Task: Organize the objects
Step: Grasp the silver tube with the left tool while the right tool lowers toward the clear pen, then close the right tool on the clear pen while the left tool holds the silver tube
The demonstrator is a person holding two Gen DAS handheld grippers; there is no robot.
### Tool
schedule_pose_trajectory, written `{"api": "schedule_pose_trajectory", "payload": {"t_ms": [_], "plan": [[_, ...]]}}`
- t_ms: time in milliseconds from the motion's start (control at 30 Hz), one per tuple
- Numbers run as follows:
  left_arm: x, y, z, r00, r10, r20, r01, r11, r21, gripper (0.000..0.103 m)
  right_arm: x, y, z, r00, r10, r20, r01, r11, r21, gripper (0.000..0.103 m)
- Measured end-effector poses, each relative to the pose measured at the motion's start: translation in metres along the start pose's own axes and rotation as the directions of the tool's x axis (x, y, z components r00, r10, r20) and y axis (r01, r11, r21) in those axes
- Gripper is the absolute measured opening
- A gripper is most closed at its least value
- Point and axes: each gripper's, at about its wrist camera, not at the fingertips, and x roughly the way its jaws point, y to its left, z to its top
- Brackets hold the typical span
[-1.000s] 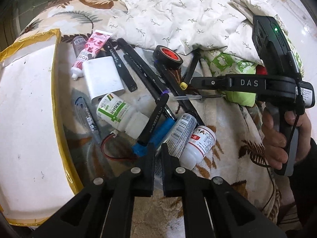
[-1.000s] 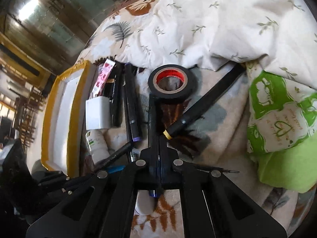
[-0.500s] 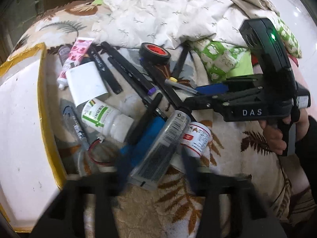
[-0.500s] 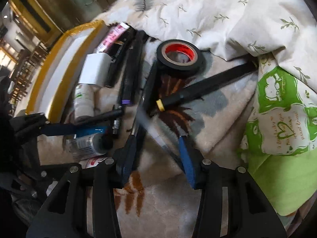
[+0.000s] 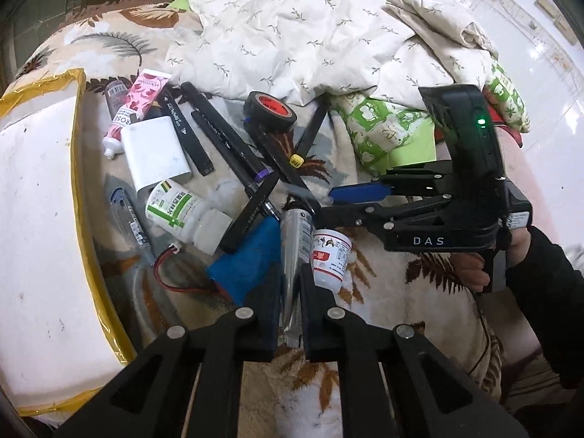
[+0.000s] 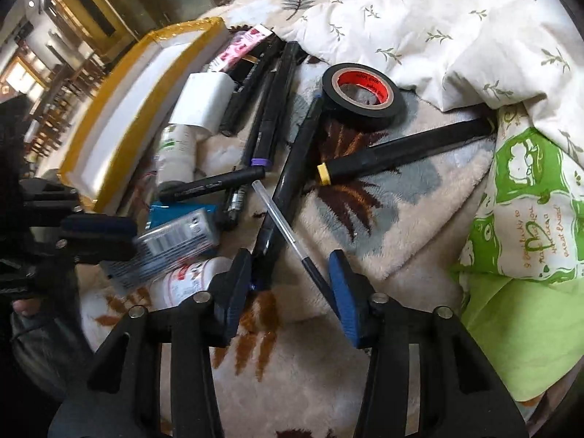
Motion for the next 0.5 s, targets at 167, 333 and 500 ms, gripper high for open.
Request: {"api": "schedule_pose_trajectory", "payload": {"t_ms": [167,333,500], "plan": [[-0.002,-0.003,0.0,0.999,-0.034,-0.001,0.034,0.999,-0.006,0.007,-0.006,0.015,0.007,1.0,-0.021,0.01,0.021,0.998,-0.06,0.005],[-0.005,-0.001,-0.002,0.998,-0.064,-0.009,0.064,0.998,-0.021,0.007,-0.018,0.009,0.005,0.998,0.005,0.058,-0.004,1.0,-0.022,0.005],[-0.01,-0.002,-0.005,0.996,-0.09,0.0,0.09,0.995,-0.029,0.007,-0.026,0.001,0.009,0.992,0.056,0.109,-0.064,0.995,0.073,0.005]]}}
